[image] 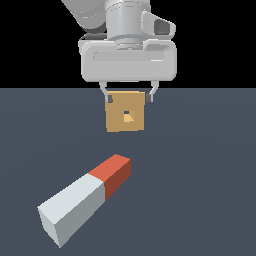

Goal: Insert the peg into the horizontal hole in a box.

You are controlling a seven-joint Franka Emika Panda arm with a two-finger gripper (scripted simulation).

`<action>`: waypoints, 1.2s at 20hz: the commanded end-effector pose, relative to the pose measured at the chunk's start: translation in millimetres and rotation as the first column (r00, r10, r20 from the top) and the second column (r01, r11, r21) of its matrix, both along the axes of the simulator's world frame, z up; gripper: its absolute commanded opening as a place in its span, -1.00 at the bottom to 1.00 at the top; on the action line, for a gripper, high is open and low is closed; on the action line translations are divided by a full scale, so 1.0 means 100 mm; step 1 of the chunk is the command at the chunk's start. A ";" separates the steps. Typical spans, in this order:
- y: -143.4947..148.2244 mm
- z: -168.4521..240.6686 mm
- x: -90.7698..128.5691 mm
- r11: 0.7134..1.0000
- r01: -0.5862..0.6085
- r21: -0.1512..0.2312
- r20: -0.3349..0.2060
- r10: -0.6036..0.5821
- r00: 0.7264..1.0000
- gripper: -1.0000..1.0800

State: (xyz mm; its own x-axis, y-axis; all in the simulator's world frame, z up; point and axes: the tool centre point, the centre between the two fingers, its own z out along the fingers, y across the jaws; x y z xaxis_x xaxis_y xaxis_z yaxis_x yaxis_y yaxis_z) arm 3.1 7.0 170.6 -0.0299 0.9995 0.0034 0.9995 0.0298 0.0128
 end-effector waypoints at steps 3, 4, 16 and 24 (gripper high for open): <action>-0.02 -0.01 0.00 1.000 0.007 0.000 0.000 -0.007 1.000 0.92; -0.04 -0.02 -0.01 1.000 0.015 0.000 0.000 -0.015 1.000 0.92; -0.99 -0.57 -0.39 0.938 0.347 -0.003 -0.007 -0.347 0.938 0.92; -1.50 -0.92 -0.80 0.841 0.540 -0.005 -0.011 -0.540 0.841 0.92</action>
State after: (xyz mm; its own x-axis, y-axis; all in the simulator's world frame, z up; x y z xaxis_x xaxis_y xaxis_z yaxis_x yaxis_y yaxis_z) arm -70.7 -137.0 83.6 0.4883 0.8727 -0.0016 0.8727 -0.4883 0.0011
